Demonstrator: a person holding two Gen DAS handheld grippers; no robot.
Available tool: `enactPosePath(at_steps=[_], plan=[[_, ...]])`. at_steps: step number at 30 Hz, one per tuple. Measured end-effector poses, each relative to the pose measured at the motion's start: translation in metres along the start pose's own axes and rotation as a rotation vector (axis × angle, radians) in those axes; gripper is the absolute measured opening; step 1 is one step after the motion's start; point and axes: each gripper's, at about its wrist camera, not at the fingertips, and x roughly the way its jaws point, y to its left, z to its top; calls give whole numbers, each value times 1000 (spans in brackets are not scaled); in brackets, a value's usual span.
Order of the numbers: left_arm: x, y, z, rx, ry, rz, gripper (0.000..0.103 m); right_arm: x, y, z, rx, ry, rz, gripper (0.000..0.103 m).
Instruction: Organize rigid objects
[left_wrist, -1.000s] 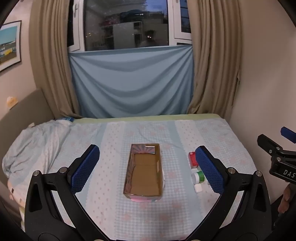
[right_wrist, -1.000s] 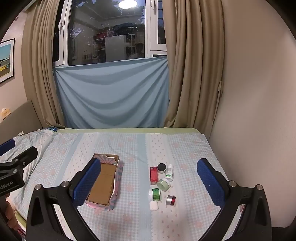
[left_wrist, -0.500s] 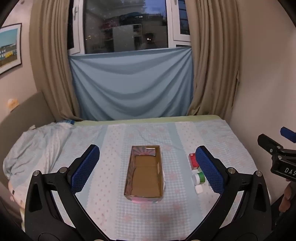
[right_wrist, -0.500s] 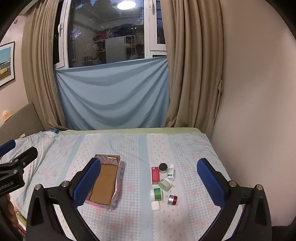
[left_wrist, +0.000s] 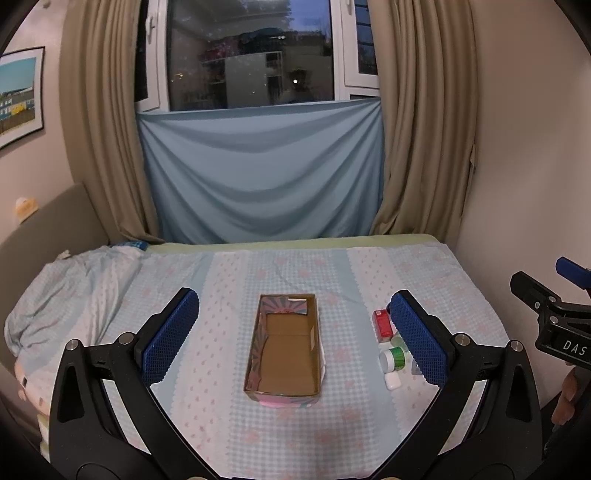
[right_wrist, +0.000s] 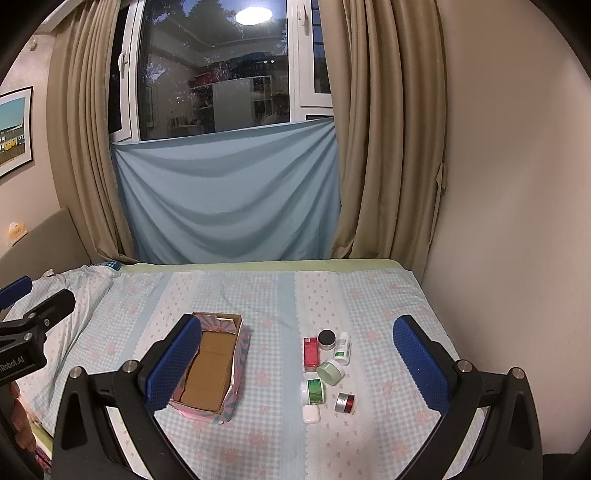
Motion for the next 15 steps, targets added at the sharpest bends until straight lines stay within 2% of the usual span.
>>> enactPosePath(at_steps=[15], plan=[[1, -2, -2, -12, 14, 1, 102, 0, -3, -5, 6, -6, 10, 103]])
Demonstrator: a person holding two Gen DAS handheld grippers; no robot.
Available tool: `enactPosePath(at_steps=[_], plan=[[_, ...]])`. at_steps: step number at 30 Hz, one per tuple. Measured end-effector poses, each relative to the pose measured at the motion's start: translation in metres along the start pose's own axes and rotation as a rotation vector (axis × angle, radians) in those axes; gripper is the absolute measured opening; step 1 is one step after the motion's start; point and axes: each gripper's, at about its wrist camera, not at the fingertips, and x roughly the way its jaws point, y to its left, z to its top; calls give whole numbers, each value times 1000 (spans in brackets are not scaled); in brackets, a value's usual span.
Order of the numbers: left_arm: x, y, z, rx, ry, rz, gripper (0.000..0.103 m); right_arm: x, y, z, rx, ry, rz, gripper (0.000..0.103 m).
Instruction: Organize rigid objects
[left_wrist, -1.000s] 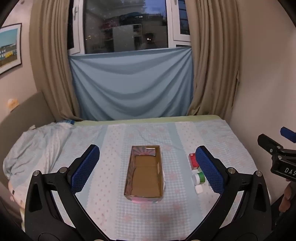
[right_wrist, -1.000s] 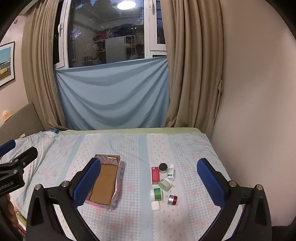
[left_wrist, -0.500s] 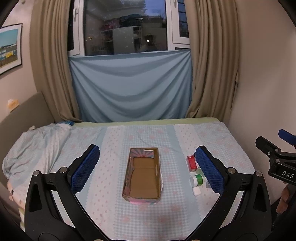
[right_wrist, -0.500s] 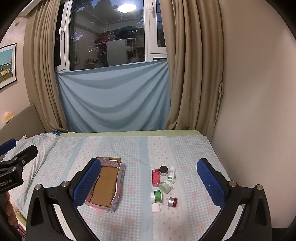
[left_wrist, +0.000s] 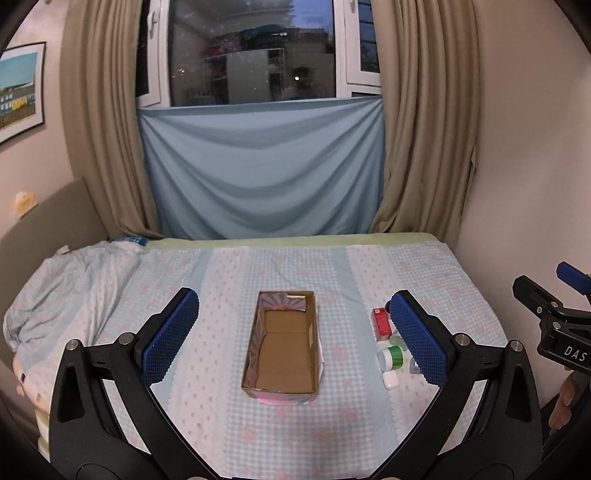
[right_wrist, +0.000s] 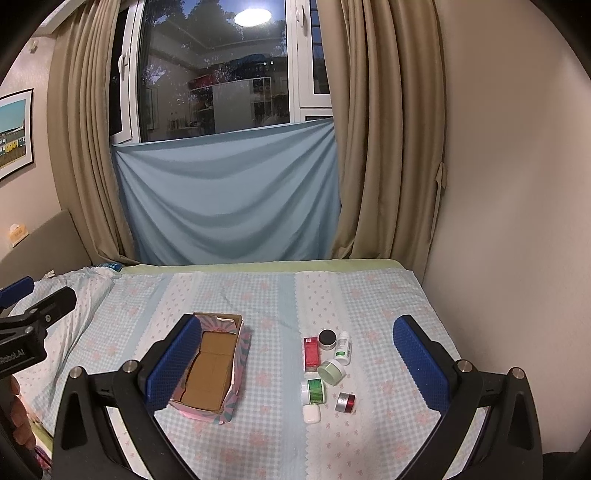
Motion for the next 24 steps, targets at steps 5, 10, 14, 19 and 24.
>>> enactPosePath(at_steps=[5, 10, 14, 19, 24], plan=[[1, 0, 1, -7, 5, -3, 102, 1, 1, 1, -2, 3, 14, 103], [1, 1, 2, -6, 5, -5, 102, 1, 4, 1, -10, 0, 10, 103], [1, 2, 1, -6, 5, -4, 102, 1, 5, 1, -14, -1, 13, 103], [2, 2, 1, -12, 6, -7, 102, 1, 5, 1, -11, -7, 14, 103], [5, 1, 2, -14, 12, -5, 102, 0, 6, -1, -9, -18, 14, 103]])
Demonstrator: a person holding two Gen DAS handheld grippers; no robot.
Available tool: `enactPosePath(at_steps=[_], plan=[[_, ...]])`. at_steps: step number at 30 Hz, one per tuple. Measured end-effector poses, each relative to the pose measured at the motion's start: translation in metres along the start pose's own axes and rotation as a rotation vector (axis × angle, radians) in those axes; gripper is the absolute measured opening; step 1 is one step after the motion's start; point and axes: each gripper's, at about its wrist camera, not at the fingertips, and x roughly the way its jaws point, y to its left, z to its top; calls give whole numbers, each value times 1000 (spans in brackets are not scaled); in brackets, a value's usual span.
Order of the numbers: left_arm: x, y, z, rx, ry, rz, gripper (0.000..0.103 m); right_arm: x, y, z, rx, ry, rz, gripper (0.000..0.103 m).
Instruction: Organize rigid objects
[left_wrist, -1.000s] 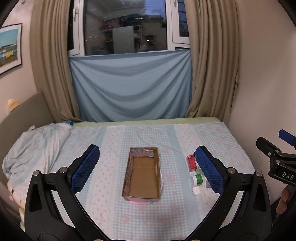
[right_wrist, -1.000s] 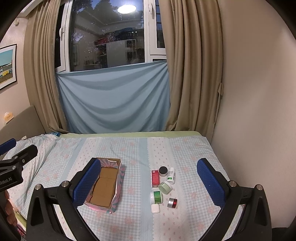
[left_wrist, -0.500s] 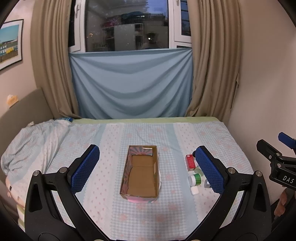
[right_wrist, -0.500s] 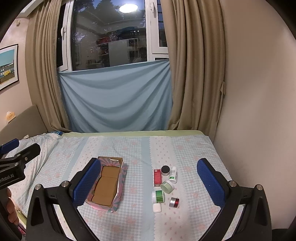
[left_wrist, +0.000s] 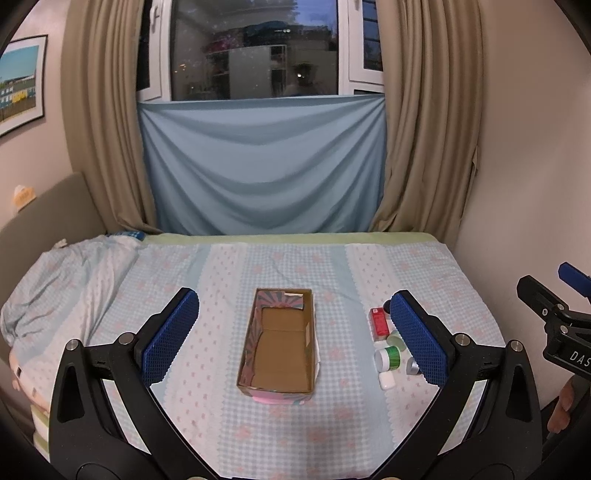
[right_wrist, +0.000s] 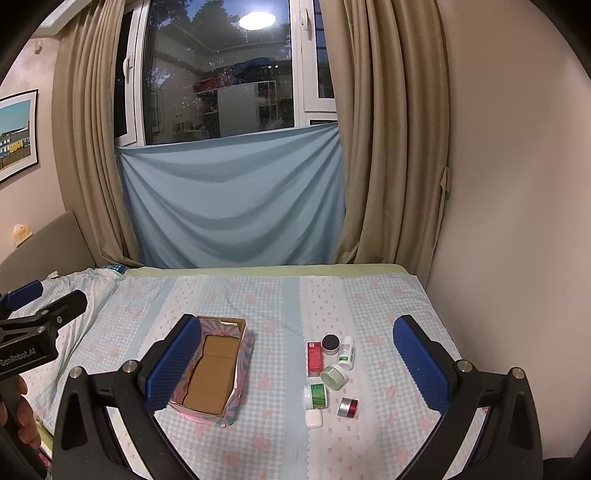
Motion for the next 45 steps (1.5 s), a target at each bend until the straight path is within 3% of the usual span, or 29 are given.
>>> enactPosePath(at_steps=[25, 34, 45], plan=[[12, -5, -3, 5, 38, -12, 102, 4, -9, -1, 25, 12, -22, 103], [74, 12, -26, -43, 225, -20, 102, 54, -29, -24, 46, 158, 13, 103], [229, 98, -107, -107, 539, -111, 102, 163, -15, -80, 114, 352, -36, 103]])
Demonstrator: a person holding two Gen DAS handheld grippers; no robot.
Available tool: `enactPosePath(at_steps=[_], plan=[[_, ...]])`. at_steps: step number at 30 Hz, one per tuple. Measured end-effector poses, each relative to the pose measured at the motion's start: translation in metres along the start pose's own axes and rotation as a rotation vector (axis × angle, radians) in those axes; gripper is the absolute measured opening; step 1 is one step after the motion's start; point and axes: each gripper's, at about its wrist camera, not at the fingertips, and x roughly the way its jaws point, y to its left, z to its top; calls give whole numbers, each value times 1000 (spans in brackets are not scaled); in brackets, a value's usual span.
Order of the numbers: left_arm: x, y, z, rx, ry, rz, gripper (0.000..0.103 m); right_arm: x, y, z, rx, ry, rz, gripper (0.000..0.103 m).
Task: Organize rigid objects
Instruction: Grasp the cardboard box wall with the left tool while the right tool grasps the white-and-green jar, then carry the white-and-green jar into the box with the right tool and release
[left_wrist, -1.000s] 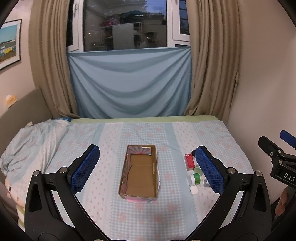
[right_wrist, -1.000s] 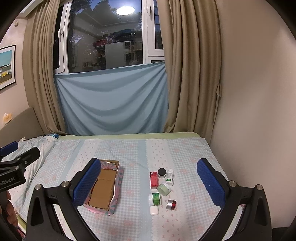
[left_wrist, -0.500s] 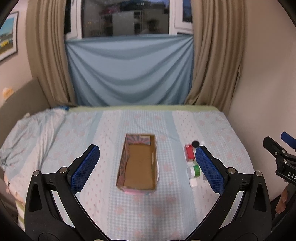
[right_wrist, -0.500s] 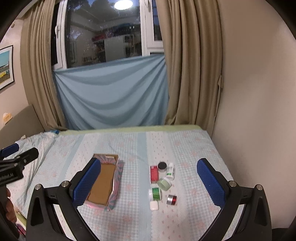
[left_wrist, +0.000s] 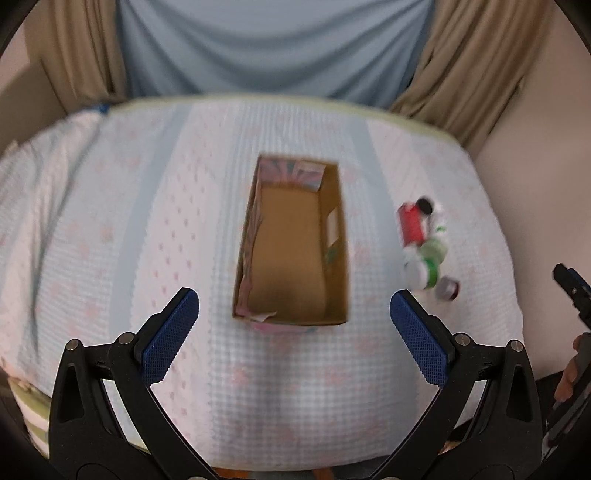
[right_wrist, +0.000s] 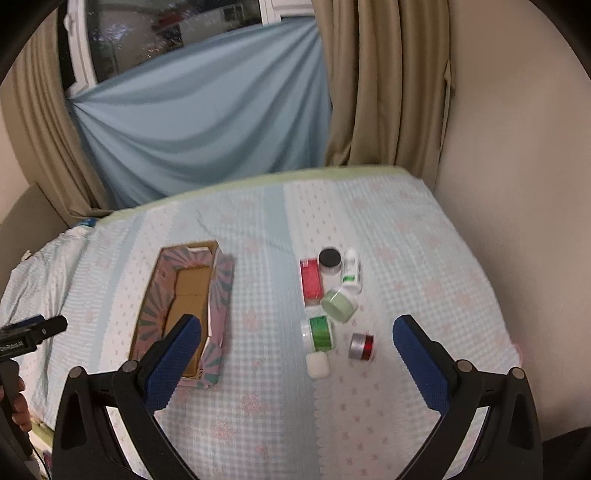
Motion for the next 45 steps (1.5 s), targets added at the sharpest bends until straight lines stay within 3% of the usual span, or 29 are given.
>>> enactPosePath(at_steps=[5, 12, 20, 24, 27, 29, 32, 39, 45], plan=[[93, 48, 2, -15, 157, -37, 102, 60, 10, -10, 3, 86, -10, 103], [183, 89, -9, -59, 322, -79, 100, 147, 15, -24, -10, 183, 16, 103], [249, 111, -20, -104, 462, -120, 79, 245, 4, -39, -72, 317, 1, 103], [269, 114, -25, -113, 525, -145, 69, 282, -8, -48, -80, 392, -31, 103], [280, 115, -27, -106, 552, -159, 54, 301, -14, -55, -91, 426, -50, 101], [286, 115, -28, -103, 567, -175, 40, 314, -16, -58, -96, 453, -59, 91], [294, 111, -29, -74, 579, -182, 27, 329, -19, -62, -105, 480, -71, 84], [296, 111, -27, -34, 582, -181, 23, 350, -32, -67, -98, 503, -113, 57], [295, 110, -28, -29, 574, -182, 23, 352, -43, -67, -64, 490, -104, 53]])
